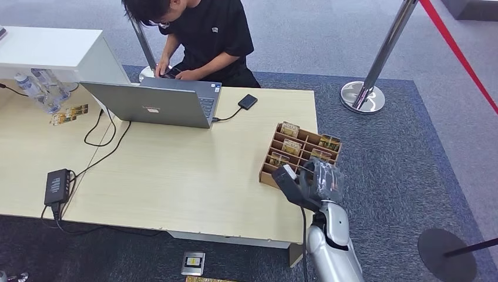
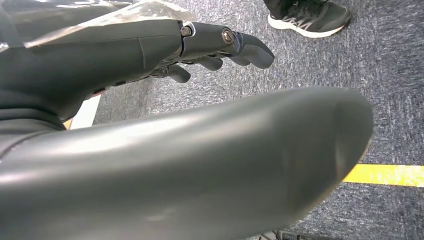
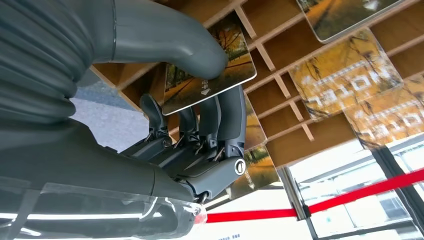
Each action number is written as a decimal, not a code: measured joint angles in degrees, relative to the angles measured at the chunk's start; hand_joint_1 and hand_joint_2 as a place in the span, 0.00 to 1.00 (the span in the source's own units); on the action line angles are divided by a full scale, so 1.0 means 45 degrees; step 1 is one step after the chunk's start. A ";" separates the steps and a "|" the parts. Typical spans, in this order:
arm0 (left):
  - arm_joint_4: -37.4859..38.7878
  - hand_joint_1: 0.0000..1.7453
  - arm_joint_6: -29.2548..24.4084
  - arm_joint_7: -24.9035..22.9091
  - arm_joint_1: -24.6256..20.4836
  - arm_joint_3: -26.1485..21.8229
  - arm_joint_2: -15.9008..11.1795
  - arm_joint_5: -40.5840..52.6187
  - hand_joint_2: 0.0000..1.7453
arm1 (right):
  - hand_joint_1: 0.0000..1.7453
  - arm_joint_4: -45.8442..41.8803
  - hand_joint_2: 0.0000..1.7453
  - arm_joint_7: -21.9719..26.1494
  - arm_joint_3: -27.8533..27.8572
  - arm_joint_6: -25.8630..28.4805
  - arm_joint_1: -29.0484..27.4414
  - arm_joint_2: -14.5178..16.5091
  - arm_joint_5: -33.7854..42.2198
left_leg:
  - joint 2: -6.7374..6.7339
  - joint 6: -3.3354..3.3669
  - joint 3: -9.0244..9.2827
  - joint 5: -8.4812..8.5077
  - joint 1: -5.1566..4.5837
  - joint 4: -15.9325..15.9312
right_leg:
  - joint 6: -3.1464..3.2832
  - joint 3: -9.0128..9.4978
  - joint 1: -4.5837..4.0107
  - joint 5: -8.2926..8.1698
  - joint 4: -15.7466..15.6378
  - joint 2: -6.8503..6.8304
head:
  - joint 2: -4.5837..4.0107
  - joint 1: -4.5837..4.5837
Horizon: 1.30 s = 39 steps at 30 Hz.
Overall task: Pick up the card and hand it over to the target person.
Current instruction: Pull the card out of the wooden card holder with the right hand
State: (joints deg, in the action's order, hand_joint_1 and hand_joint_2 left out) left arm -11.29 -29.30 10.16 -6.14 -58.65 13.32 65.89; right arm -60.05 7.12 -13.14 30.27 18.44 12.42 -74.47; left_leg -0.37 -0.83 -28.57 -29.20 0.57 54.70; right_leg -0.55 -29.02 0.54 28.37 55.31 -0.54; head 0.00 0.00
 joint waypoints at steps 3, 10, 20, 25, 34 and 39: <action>0.0003 0.00 -0.0013 0.0003 -0.0002 -0.0038 -0.0006 -0.0012 0.00 | 0.80 -0.0520 1.00 0.0304 -0.0373 -0.0312 0.0042 -0.0056 0.0389 | -0.0006 0.0000 -0.0009 0.0002 0.0001 0.0005 | 0.0001 -0.0010 -0.0001 -0.0004 0.0004 0.0008 | 0.0000 0.0000; 0.0008 0.00 -0.0050 0.0018 -0.0008 -0.0140 -0.0010 -0.0043 0.00 | 0.79 -0.1424 1.00 0.0885 -0.1500 -0.1212 0.0409 -0.0492 0.1756 | -0.0012 -0.0003 -0.0005 -0.0006 -0.0003 0.0005 | -0.0002 -0.0009 0.0003 0.0005 0.0010 0.0008 | 0.0000 0.0000; 0.0015 0.00 -0.0080 0.0022 -0.0010 -0.0207 -0.0002 -0.0058 0.00 | 0.79 -0.2420 1.00 0.1496 -0.2445 -0.1795 0.0456 -0.0901 0.3046 | -0.0007 -0.0001 -0.0002 -0.0005 -0.0001 0.0003 | -0.0003 -0.0001 0.0001 0.0004 0.0004 0.0004 | 0.0000 0.0000; 0.0015 0.00 -0.0031 0.0051 -0.0011 -0.0096 0.0007 0.0039 0.00 | 0.79 -0.2224 1.00 0.1709 -0.2753 -0.2401 0.1007 -0.0847 0.3955 | -0.0013 -0.0002 -0.0005 -0.0003 -0.0001 0.0005 | -0.0001 -0.0008 0.0002 0.0001 0.0008 0.0011 | 0.0000 0.0000; 0.0059 0.00 -0.0009 0.0048 -0.0067 0.0048 -0.0029 0.0214 0.00 | 0.82 0.2615 1.00 0.1733 -0.2756 -0.2523 0.4079 0.0569 0.4767 | -0.0057 -0.0005 0.0008 -0.0002 -0.0002 -0.0001 | 0.0003 -0.0012 0.0002 -0.0010 0.0017 0.0054 | 0.0000 0.0000; 0.0073 0.00 -0.0033 -0.0033 -0.0063 0.0135 -0.0021 0.0316 0.00 | 0.82 0.4234 1.00 0.1525 -0.2769 -0.2691 0.4937 0.1123 0.4812 | -0.0040 -0.0002 0.0010 -0.0001 0.0002 -0.0002 | 0.0002 -0.0001 0.0000 -0.0005 0.0012 0.0037 | 0.0000 0.0000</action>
State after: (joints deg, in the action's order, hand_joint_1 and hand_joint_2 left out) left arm -10.96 -29.44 10.01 -6.42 -58.05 13.23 67.31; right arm -41.00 13.98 -25.61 18.16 40.66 17.47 -52.82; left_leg -0.55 -0.84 -28.53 -29.20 0.57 54.70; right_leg -0.54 -29.02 0.54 28.35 55.37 -0.37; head 0.00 0.00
